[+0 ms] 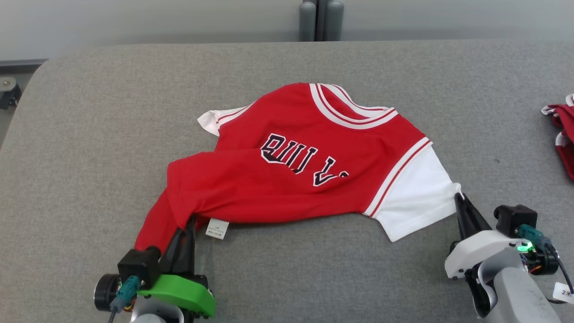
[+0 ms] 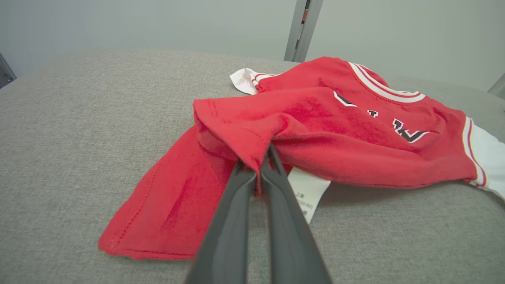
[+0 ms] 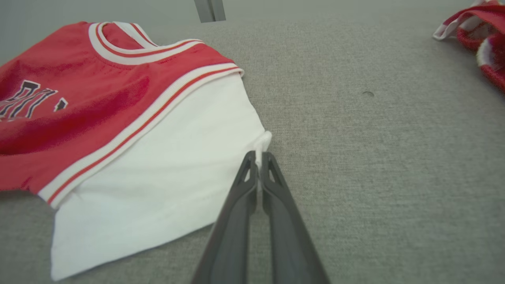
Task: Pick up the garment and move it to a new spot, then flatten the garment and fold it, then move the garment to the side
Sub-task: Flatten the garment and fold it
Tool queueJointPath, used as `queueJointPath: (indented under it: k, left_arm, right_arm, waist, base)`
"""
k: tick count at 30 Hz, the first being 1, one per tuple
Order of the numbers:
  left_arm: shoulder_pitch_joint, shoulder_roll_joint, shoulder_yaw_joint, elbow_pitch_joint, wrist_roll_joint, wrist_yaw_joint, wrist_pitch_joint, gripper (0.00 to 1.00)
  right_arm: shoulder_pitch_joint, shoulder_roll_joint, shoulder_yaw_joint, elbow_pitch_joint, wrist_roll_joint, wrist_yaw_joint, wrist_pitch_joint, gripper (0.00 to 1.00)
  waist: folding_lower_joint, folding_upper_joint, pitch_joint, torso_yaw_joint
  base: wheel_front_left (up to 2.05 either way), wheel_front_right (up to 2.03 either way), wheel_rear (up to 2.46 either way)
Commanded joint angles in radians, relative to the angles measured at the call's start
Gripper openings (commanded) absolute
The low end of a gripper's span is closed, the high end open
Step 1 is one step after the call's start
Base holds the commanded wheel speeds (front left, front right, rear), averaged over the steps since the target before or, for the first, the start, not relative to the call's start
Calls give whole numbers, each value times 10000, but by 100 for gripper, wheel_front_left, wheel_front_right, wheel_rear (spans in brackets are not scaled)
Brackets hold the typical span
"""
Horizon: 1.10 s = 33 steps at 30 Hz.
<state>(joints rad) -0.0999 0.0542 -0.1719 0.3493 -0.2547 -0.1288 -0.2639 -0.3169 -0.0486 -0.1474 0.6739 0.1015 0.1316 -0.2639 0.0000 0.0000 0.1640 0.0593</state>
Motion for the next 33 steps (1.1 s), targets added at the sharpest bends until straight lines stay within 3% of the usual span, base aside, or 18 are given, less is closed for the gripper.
queueJointPath:
  k: [1, 7, 11, 15, 20, 25, 30, 33]
  left_arm:
    - [106, 117, 15, -126, -32, -29, -3, 0]
    - [-63, 323, 93, -1086, 29, -29, -1, 0]
    - [-611, 851, 31, -2026, -45, -28, -1, 0]
    - [-1714, 1846, -247, -2872, -180, -28, -3, 0]
    - [-3945, 3647, -763, -3480, -978, -28, 108, 0]
    - [-6539, 5018, -1187, -3520, -1951, -28, 983, 0]
    - [-7952, 5159, -1604, -2616, -2893, -25, 1559, 0]
    - [-8712, 5267, -1711, -1743, -2907, -5, 1171, 0]
  right_arm:
    - [18, -44, 82, -278, 342, -21, -3, 0]
    - [20, -50, 610, -2132, 2401, -20, -7, 0]
    - [-462, -55, 736, -3864, 3850, -21, -10, 0]
    - [-1280, -47, 773, -5729, 4748, -15, -10, 0]
    - [-3130, -571, 774, -7268, 5342, -15, 105, 0]
    - [-5737, -1126, 625, -7223, 4898, -15, 1199, 0]
    - [-7359, -1100, 542, -5951, 4023, -15, 1635, 0]
    - [-8379, -893, 394, -4967, 3489, -17, 1401, 0]
  waist:
    - [0, 0, -65, -7]
    - [0, 0, -294, -62]
    - [0, 0, -389, -140]
    - [0, 0, -413, -232]
    - [0, 0, -301, -374]
    - [0, 0, 355, -501]
    - [0, 0, 1350, -586]
    - [0, 0, 2042, -733]
  base:
    - [0, 0, 0]
    - [0, 0, 0]
    - [0, 0, 0]
    - [0, 0, 0]
    - [0, 0, 0]
    - [0, 0, 0]
    - [0, 0, 0]
    - [0, 0, 0]
